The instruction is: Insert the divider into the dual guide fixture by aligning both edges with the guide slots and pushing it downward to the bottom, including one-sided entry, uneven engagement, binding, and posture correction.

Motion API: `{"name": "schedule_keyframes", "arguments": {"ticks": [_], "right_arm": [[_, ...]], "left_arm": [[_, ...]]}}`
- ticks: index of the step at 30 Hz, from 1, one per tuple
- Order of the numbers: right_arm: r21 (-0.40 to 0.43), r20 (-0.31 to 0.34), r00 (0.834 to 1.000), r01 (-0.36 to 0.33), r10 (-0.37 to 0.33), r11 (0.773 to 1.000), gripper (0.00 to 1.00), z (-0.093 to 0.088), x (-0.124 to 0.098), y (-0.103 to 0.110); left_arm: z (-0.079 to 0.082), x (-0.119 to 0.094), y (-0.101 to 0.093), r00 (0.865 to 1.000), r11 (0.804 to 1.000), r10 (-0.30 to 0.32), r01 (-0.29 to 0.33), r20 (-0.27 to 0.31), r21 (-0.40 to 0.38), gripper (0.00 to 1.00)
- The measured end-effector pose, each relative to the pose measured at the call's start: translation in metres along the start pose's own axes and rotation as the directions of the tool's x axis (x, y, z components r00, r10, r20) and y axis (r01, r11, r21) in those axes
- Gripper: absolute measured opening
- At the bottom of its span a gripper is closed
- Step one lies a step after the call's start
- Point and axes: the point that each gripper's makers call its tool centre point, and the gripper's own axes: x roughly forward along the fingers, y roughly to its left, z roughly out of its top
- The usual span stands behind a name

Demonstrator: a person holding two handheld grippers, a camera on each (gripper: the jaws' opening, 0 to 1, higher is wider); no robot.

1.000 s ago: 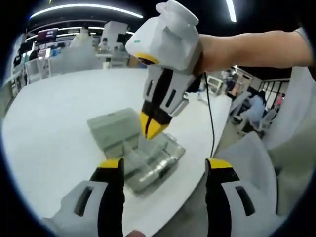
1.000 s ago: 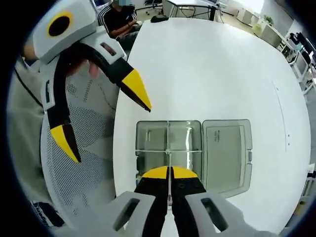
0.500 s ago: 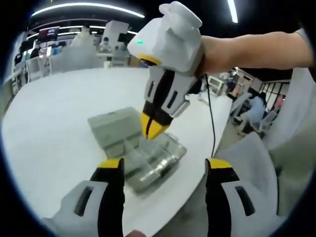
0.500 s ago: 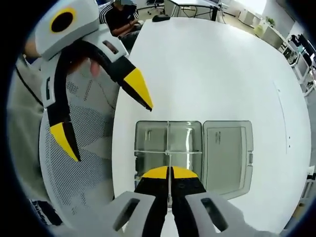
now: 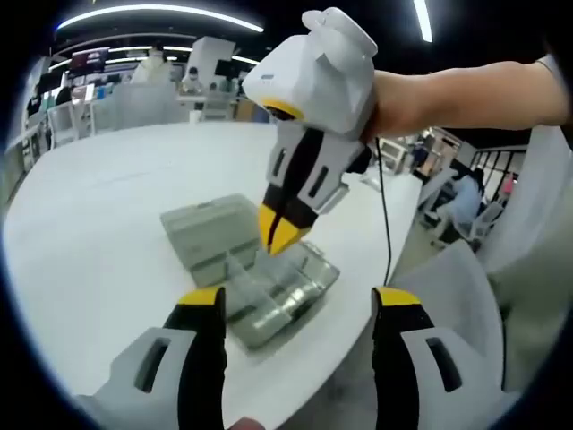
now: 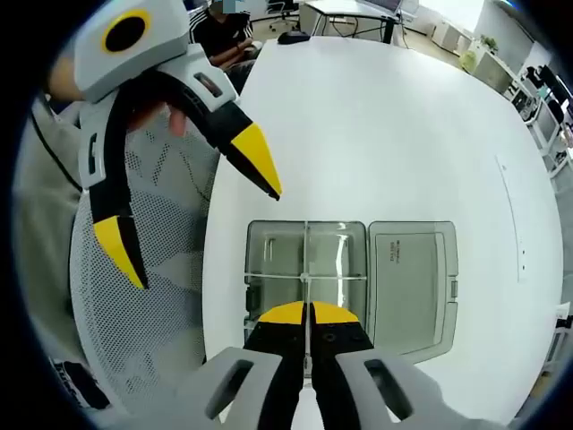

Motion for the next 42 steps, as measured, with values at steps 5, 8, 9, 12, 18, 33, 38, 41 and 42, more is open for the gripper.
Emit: {"name": "schedule_keyframes", "arguments": {"ticks": [5, 8, 9, 12, 18, 33, 38, 41, 42], "right_arm": [[-0.003, 0.003, 1.0, -0.001, 0.001, 1.0, 0.0, 0.0, -0.001, 0.0], [-0.006, 0.003, 1.0, -0.002, 0.002, 1.0, 0.0, 0.0, -0.001, 0.0], [-0.004, 0.004, 1.0, -0.002, 0.002, 1.0, 0.0, 0.0, -0.001, 0.0], [0.0, 0.005, 1.0, -0.002, 0.002, 1.0, 0.0, -0.001, -0.001, 0.0], [0.018, 0.013, 1.0, -0.001, 0.0, 1.0, 0.0, -0.003, 0.002, -0.001], [0.027, 0.024, 1.0, -0.005, 0.004, 1.0, 0.0, -0.006, 0.01, -0.001], [0.029, 0.024, 1.0, -0.006, 0.005, 1.0, 0.0, -0.007, 0.013, -0.001], [0.025, 0.024, 1.0, -0.008, 0.007, 1.0, 0.0, -0.008, 0.015, -0.001], [0.029, 0.025, 1.0, -0.009, 0.008, 1.0, 0.0, -0.008, 0.016, -0.001]], "left_arm": [[0.001, 0.0, -0.001, 1.0, 1.0, -0.001, 0.001, -0.001, 0.001, 0.64], [0.001, 0.0, -0.001, 1.0, 1.0, 0.0, 0.0, 0.0, 0.0, 0.64], [0.001, 0.0, -0.001, 1.0, 1.0, 0.0, 0.0, 0.0, 0.0, 0.64], [0.001, 0.0, -0.001, 1.0, 1.0, 0.0, 0.0, -0.001, 0.0, 0.64], [0.001, -0.001, 0.0, 1.0, 1.0, 0.003, -0.003, -0.002, -0.001, 0.64], [0.0, -0.002, 0.002, 1.0, 1.0, 0.006, -0.006, -0.006, 0.001, 0.64], [0.0, -0.002, 0.002, 1.0, 1.0, 0.007, -0.007, -0.008, 0.001, 0.64], [-0.001, -0.002, 0.002, 1.0, 1.0, 0.007, -0.007, -0.01, 0.001, 0.64], [-0.001, -0.002, 0.002, 1.0, 1.0, 0.007, -0.007, -0.01, 0.001, 0.64]]}}
